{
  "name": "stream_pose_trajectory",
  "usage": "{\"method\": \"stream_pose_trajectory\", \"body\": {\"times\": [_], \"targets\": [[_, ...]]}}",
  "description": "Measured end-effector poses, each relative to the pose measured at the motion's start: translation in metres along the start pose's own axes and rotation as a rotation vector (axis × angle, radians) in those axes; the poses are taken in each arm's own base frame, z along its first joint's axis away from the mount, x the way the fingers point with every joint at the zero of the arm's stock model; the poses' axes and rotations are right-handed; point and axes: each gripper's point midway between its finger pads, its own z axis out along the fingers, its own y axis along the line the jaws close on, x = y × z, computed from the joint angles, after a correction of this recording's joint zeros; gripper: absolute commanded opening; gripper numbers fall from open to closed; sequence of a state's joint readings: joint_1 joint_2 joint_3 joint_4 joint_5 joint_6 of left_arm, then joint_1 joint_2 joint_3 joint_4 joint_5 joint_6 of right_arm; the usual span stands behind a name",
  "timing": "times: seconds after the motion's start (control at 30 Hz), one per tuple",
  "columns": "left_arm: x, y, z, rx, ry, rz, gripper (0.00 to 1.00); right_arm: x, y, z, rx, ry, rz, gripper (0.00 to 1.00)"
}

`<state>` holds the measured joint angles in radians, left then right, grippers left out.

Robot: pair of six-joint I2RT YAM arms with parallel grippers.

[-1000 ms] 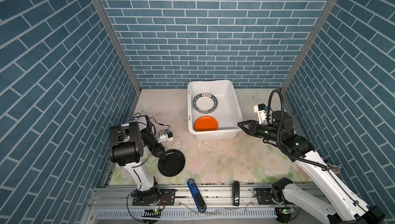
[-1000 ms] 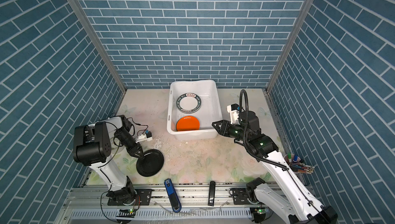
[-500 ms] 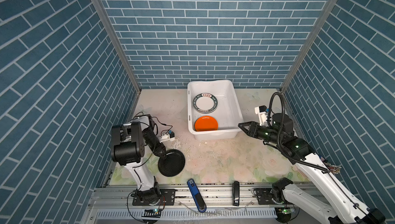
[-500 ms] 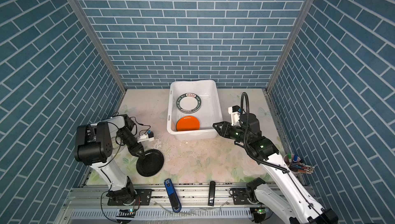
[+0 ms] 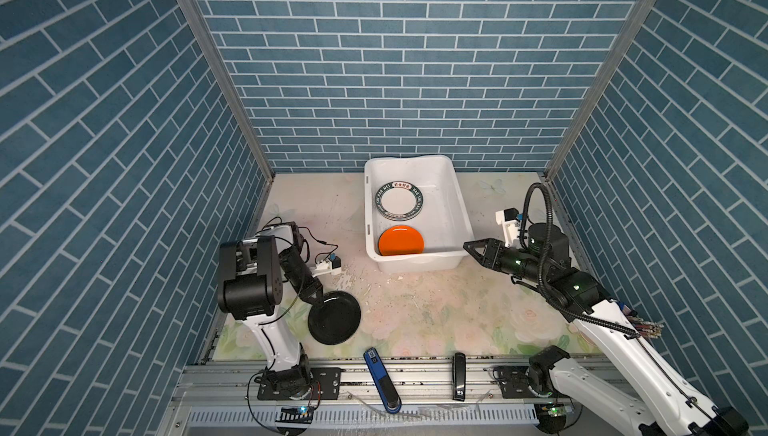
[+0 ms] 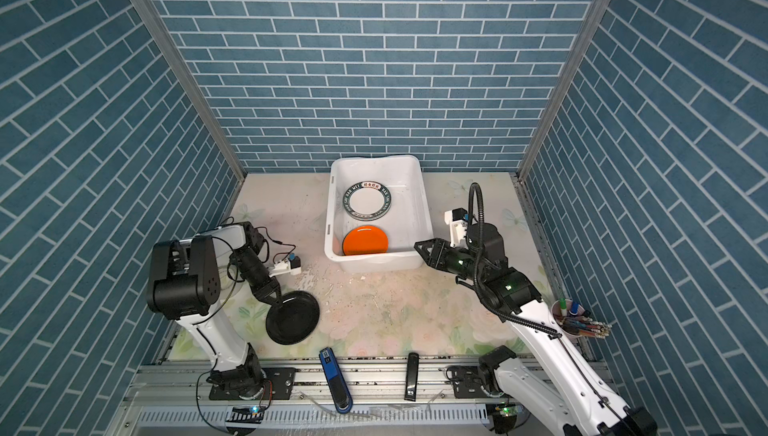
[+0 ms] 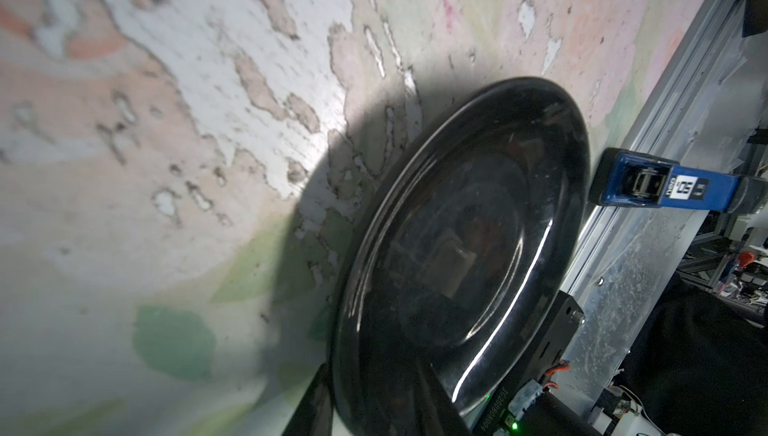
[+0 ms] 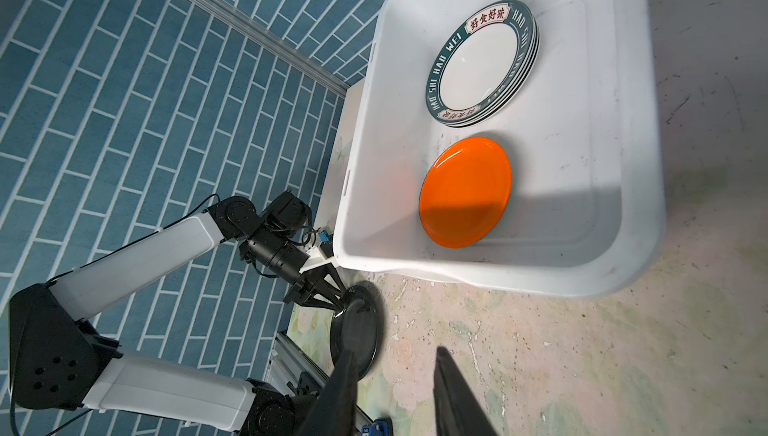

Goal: Place the plates into the plastic bin on the countertop
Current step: 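Grip the black plate rim with the left gripper and tilt it up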

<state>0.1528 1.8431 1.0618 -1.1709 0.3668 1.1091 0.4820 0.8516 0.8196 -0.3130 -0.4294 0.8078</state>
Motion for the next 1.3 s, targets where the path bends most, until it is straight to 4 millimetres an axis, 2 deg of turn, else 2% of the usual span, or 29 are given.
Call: {"method": "stream_pose_trajectory", "body": {"times": [0.13, 0.63, 1.07, 1.3], "targets": [[0.0, 0.0007, 0.0004, -0.006, 0.007, 0.0, 0.27, -0.0001, 0.0001, -0.0001, 0.0, -0.001, 0.0, 0.32], [-0.0024, 0.004, 0.0008, -0.022, 0.003, -0.006, 0.2, 0.0013, -0.0015, 0.0003, -0.001, -0.001, -0.001, 0.31], [0.0006, 0.0044, 0.0009, -0.027, 0.023, -0.006, 0.02, 0.0005, -0.0013, -0.0004, 0.0, -0.006, -0.002, 0.31], [0.0, 0.002, -0.0039, -0.023, 0.026, -0.007, 0.01, 0.0005, -0.0019, 0.0002, 0.003, -0.005, -0.001, 0.31]]}}
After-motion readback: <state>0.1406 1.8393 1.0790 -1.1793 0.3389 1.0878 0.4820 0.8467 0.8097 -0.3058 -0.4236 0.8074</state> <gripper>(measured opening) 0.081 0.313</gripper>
